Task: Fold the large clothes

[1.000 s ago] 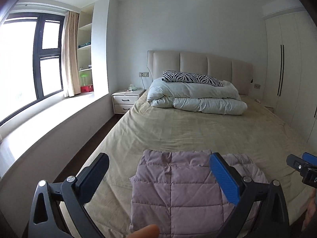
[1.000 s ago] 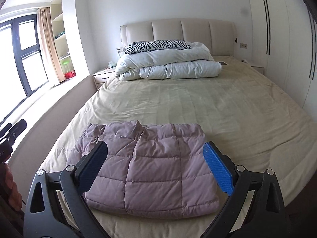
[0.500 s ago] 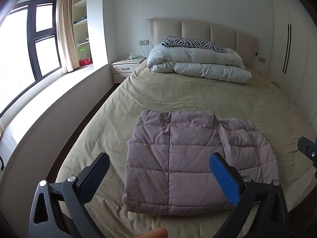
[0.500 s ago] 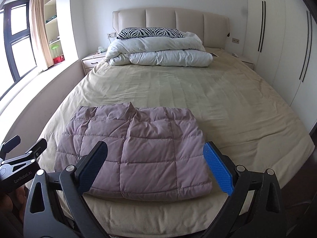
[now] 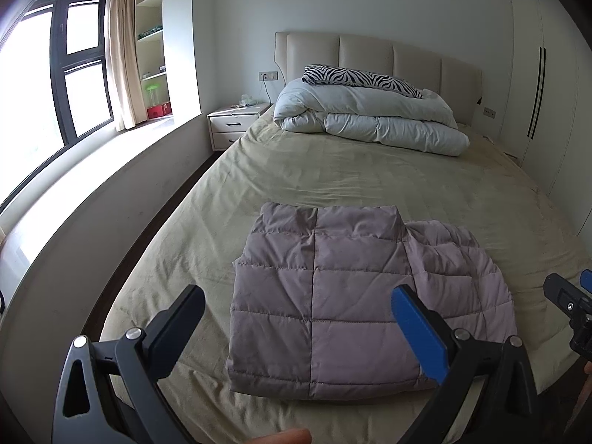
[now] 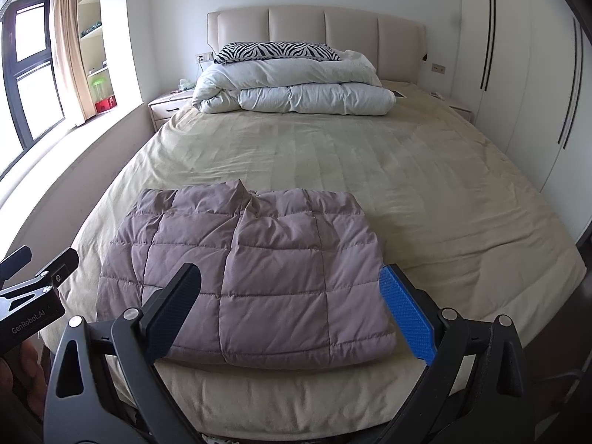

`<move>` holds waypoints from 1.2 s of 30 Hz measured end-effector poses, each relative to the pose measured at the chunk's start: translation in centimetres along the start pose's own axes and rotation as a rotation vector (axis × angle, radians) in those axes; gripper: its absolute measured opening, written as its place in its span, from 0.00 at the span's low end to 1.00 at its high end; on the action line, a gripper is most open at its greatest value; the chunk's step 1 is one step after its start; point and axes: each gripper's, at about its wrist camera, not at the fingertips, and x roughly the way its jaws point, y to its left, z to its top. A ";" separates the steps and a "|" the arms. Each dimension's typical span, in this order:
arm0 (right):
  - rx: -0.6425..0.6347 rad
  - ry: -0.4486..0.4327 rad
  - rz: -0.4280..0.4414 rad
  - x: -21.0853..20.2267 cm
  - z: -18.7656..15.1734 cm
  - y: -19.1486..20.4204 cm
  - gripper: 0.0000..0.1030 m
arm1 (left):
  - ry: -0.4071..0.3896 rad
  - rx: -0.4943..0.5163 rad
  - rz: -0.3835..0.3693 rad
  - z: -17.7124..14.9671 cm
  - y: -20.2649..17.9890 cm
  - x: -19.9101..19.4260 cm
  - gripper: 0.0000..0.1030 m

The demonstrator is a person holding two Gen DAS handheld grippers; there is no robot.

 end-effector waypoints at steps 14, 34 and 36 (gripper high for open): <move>-0.004 0.009 -0.007 0.3 -0.3 0.2 0.96 | 0.012 -0.007 0.014 -0.1 0.2 0.4 1.00; -0.007 0.020 -0.005 0.9 -0.7 0.4 0.96 | 0.025 -0.001 0.016 -0.7 0.4 1.0 1.00; -0.006 0.019 -0.005 0.9 -0.7 0.4 0.96 | 0.025 -0.001 0.017 -0.7 0.4 0.9 1.00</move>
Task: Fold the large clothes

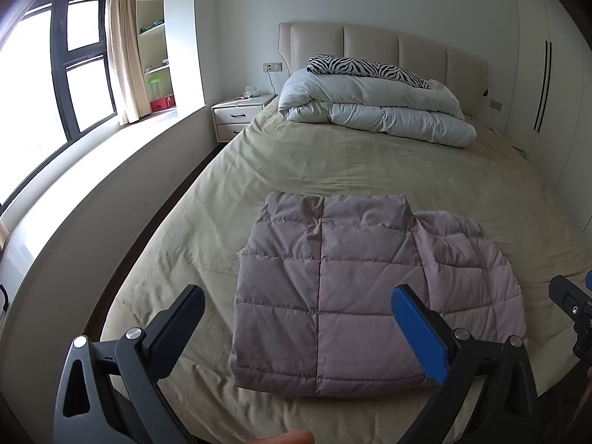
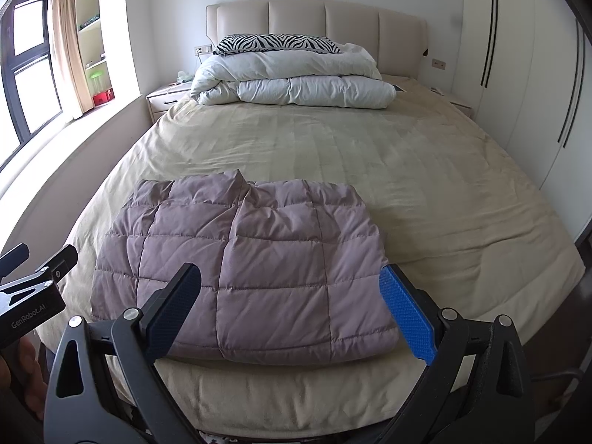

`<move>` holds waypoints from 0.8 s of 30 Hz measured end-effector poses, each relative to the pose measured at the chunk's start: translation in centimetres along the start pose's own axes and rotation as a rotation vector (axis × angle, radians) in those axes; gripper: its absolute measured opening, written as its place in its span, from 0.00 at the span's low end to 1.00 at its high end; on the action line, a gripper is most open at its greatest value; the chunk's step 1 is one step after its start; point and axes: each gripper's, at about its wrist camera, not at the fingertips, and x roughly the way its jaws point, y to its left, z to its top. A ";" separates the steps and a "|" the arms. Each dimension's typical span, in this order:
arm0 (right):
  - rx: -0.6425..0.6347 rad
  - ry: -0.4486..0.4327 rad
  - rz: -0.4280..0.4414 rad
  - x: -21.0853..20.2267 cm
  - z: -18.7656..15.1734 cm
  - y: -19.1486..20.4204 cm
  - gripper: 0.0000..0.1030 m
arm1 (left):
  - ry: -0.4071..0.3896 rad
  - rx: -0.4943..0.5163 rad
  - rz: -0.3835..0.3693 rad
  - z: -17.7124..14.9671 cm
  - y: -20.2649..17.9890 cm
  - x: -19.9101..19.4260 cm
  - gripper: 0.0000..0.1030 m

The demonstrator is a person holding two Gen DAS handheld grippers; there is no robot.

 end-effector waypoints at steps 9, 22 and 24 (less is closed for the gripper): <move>0.000 0.001 0.000 0.0 0.0 0.0 0.96 | 0.000 0.002 -0.001 0.0 0.1 0.0 1.00; -0.001 0.003 -0.001 0.2 -0.1 0.0 0.96 | 0.002 0.004 -0.001 -0.1 0.1 0.0 1.00; 0.000 0.003 0.000 0.1 -0.1 0.0 0.96 | 0.001 0.005 -0.001 -0.2 0.2 0.0 1.00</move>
